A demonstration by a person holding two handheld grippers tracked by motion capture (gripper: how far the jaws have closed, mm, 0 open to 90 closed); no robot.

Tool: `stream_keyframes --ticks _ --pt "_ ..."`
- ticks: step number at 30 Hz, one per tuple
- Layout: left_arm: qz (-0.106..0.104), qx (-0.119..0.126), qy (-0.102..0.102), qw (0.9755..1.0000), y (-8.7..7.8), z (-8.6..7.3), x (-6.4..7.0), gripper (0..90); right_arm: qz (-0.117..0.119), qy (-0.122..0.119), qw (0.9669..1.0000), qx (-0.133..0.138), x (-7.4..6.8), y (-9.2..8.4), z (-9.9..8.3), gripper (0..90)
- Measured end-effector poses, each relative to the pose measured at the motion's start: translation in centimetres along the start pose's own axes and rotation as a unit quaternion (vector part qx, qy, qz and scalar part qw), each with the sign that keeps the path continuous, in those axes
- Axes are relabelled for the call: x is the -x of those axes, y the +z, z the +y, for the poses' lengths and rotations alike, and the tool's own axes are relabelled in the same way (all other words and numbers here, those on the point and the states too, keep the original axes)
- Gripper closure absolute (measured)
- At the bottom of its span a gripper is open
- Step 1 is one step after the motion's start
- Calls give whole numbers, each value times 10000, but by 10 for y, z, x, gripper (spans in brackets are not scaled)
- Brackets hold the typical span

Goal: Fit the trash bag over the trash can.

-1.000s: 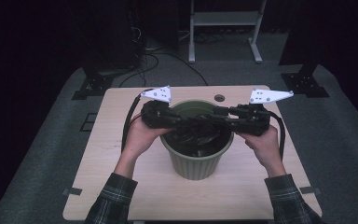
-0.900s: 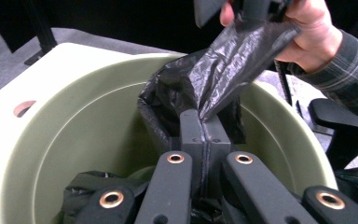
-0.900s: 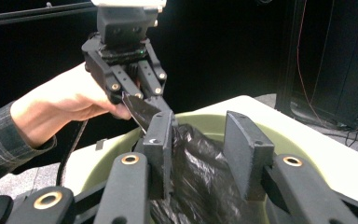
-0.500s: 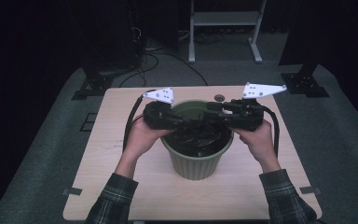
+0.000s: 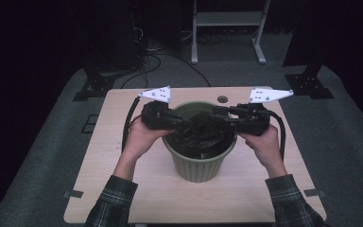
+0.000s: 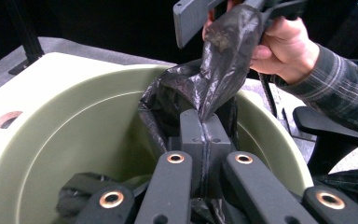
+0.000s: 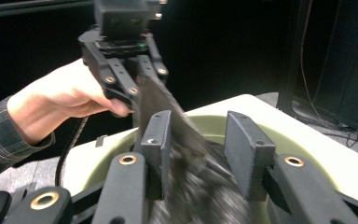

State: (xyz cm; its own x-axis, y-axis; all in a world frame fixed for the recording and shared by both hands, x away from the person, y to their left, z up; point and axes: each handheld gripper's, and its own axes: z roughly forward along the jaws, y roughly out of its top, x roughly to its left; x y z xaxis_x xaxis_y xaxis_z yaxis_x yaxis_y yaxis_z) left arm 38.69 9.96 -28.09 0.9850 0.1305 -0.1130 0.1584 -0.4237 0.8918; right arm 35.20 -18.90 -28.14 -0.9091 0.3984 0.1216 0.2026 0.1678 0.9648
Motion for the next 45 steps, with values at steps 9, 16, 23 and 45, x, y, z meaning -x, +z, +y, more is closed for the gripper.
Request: stream_keyframes --ticks 9,16,23,45 --pt "70 270 -158 9995 -23 -8 -6 896 -288 81 9988 -381 10 -3 -22 746" --pt "158 429 -217 9987 -38 -13 -8 896 -613 -33 9961 -628 13 -3 -26 678" --pt "192 631 -267 9975 -54 -15 -9 896 -694 -34 9960 -560 14 -3 -27 634" --pt "803 874 42 9929 -91 3 15 469 -658 118 9949 -757 15 8 -24 900"
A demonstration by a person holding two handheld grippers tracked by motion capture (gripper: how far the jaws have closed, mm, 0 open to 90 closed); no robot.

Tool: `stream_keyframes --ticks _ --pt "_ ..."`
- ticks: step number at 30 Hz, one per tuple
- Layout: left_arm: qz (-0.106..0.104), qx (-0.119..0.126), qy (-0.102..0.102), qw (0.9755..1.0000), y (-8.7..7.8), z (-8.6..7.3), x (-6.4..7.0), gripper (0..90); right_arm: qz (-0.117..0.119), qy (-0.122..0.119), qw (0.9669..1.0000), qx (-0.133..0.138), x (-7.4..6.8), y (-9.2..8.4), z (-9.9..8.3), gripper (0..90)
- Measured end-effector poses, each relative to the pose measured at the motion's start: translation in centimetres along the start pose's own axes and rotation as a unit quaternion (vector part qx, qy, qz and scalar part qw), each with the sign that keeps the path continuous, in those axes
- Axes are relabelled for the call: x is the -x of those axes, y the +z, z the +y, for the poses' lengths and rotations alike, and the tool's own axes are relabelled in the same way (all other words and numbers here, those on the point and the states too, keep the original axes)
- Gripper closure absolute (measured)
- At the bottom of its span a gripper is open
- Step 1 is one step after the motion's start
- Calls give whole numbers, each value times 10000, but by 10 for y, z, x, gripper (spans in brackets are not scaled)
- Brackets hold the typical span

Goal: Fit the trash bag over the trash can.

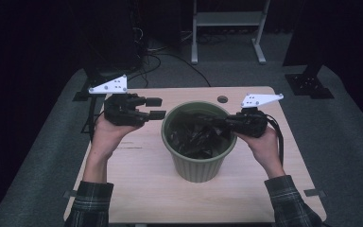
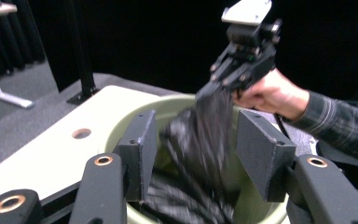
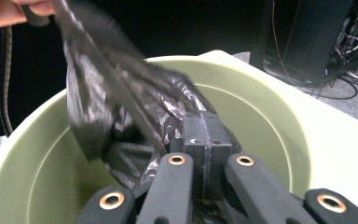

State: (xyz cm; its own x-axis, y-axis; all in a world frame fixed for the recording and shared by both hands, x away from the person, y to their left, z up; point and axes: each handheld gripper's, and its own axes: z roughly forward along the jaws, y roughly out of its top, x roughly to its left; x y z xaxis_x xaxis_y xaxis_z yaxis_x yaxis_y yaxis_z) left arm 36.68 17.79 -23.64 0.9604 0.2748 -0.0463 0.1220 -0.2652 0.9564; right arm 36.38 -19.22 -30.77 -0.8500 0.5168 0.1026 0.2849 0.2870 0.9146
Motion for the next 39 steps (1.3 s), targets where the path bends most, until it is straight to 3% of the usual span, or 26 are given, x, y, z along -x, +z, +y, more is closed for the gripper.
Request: stream_keyframes --ticks 6,11,15,17,26,29,31,33,34,35,39 --pt "-241 -234 134 9993 34 15 7 436 120 -68 9999 15 -8 9 6 900" --pt "-447 -453 71 9979 68 12 11 413 152 -164 9997 11 -15 14 13 900" --pt "-457 -577 25 9973 83 7 12 408 162 -260 9995 -30 -20 17 16 900" --pt "-381 -616 2 9974 87 5 11 417 177 -288 9994 -26 -21 17 16 900" --pt "-466 -804 -118 9956 92 -4 5 555 317 -238 9992 47 -23 15 18 900" --pt "-548 -911 -125 9943 93 -7 4 717 358 -248 9990 81 -23 15 18 900" --pt "-596 -945 -97 9937 94 -8 3 891 351 -249 9990 88 -23 14 18 900" --pt "-484 -951 -191 9941 94 -9 1 898 334 -245 9991 95 -23 14 18 900" --pt "-426 -923 -209 9946 93 -9 0 898 261 -274 9992 93 -23 13 17 796" --pt "-349 -887 -246 9951 92 -9 -1 898 174 -255 9995 120 -23 12 16 754" --pt "-225 -788 -421 9957 89 -12 -8 899 116 -204 9992 331 -20 -2 14 744"
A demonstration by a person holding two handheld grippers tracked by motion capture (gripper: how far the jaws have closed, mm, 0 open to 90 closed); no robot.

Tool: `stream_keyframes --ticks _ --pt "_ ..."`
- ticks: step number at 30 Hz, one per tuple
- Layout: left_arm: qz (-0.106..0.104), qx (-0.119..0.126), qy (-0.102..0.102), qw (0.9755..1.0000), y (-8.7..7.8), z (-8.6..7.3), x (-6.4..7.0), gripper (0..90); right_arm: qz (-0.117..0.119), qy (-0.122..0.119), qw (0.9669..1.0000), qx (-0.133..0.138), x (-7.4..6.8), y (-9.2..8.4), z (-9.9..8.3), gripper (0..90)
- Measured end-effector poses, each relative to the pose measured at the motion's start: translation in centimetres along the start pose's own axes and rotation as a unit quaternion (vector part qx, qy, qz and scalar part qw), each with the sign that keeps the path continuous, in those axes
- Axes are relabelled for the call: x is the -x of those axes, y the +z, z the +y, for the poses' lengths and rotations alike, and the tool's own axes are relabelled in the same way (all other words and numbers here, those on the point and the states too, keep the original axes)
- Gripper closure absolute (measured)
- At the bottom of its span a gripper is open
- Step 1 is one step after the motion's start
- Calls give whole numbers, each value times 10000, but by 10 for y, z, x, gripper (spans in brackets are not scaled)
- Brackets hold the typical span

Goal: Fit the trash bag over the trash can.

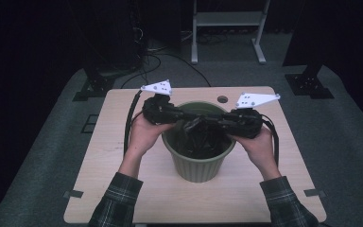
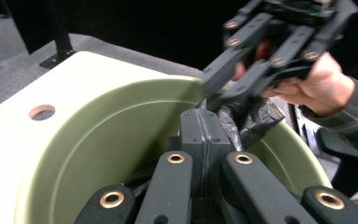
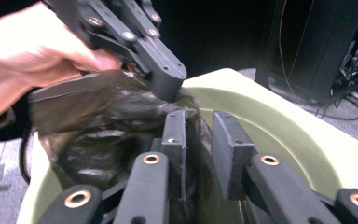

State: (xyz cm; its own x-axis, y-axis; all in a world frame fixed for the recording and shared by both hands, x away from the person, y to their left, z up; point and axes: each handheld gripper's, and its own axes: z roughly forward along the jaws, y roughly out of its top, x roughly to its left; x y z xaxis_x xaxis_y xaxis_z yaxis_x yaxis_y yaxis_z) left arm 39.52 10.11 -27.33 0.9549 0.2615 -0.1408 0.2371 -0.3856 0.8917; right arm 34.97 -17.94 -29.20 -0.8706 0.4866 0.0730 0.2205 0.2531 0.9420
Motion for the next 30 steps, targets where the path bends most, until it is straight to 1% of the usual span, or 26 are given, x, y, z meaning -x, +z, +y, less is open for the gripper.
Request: stream_keyframes --ticks 4,7,10,12,13,14,16,17,20,22,26,30 --pt "-60 37 -43 10000 3 -1 -1 898 72 -96 9997 224 -7 -10 5 724" --pt "-100 38 -41 9999 4 -1 0 898 46 -195 9997 167 -10 -7 9 689" --pt "-144 114 -76 9998 4 0 1 898 -42 -221 9997 19 -10 1 6 687" --pt "-174 161 -74 9997 2 0 0 898 -57 -207 9998 -24 -8 6 2 738" --pt "-180 166 -81 9997 1 -1 0 898 -74 -196 9998 -75 -7 8 0 799" --pt "-184 159 -83 9997 0 -1 0 898 -80 -166 9998 -88 -6 9 -1 818" --pt "-182 180 -96 9996 -2 -1 0 898 -42 -90 9999 -115 -4 11 -2 900" --pt "-195 192 -104 9996 -3 -1 0 898 -21 -71 9999 -121 -3 12 -3 900" --pt "3 187 -108 9998 -8 -3 -2 898 52 -27 9999 -101 -3 10 -3 900" --pt "163 203 -175 9995 -13 -5 -6 898 118 -30 9999 -58 -4 6 -3 900" --pt "407 287 -350 9981 -26 -15 -14 898 183 -54 9998 -1 -3 -8 -6 900" --pt "569 406 -454 9965 -41 -23 -18 898 191 -104 9997 -64 -2 -17 -11 900"
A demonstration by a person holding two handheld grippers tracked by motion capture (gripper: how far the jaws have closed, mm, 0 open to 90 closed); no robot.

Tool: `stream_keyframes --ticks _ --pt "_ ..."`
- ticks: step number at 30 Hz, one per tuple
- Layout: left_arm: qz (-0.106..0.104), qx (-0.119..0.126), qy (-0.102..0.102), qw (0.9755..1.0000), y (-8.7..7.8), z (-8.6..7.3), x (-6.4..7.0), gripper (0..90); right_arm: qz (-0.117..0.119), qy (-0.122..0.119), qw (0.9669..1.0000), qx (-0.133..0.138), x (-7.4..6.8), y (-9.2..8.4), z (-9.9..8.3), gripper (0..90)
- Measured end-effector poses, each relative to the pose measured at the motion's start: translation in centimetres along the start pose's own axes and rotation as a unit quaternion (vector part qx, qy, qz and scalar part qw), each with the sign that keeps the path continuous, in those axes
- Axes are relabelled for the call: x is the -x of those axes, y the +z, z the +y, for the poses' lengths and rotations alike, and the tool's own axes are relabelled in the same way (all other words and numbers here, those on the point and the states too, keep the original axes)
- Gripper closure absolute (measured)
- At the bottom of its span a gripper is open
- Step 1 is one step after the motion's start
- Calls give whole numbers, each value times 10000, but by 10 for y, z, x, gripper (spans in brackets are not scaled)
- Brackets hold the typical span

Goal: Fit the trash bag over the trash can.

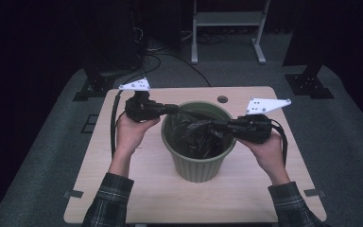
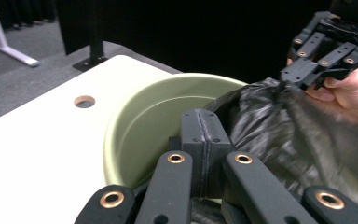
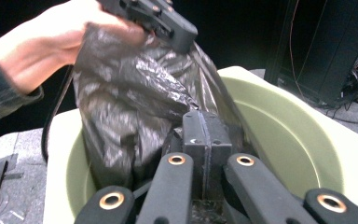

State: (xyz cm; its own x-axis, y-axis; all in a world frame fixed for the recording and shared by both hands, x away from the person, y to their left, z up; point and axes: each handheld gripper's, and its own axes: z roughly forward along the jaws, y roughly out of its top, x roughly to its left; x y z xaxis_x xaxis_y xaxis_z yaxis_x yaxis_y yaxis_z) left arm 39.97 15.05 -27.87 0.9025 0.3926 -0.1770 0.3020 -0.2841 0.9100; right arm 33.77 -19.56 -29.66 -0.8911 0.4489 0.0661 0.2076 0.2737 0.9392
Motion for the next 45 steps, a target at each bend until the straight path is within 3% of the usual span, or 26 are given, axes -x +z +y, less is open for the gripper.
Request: stream_keyframes --ticks 10,14,17,18,21,26,32,36,38,40,43,44,45 --pt "353 294 -122 9989 -42 -17 -9 898 -9 -73 9999 -83 2 -24 -15 900" --pt "397 353 -126 9985 -54 -29 -7 898 136 -147 9997 -141 -1 -32 -22 900" --pt "388 326 -120 9986 -55 -35 -5 898 231 -254 9991 -262 -6 -32 -28 899" --pt "374 321 -124 9987 -54 -37 -4 898 247 -273 9990 -256 -6 -31 -28 829" --pt "310 311 -88 9990 -52 -38 -2 898 254 -162 9995 61 -4 -34 -24 723" --pt "250 304 -52 9992 -49 -36 0 897 69 -75 9993 363 1 -33 -6 652" --pt "188 345 -32 9992 -51 -36 2 898 -230 145 9995 139 16 -7 3 609" --pt "154 359 -14 9992 -53 -35 4 897 -265 281 9992 -124 28 17 3 615" --pt "134 335 -9 9993 -53 -36 4 898 -198 336 9990 -216 31 26 4 702" --pt "131 307 5 9994 -54 -36 5 898 -262 312 9986 -324 32 32 5 864" --pt "87 339 20 9994 -54 -36 6 892 -245 423 9982 -357 35 36 5 900" --pt "178 348 -25 9992 -54 -35 6 719 -179 453 9982 -344 36 36 5 900" --pt "203 334 -4 9992 -54 -33 6 649 -140 447 9984 -326 35 36 6 900"
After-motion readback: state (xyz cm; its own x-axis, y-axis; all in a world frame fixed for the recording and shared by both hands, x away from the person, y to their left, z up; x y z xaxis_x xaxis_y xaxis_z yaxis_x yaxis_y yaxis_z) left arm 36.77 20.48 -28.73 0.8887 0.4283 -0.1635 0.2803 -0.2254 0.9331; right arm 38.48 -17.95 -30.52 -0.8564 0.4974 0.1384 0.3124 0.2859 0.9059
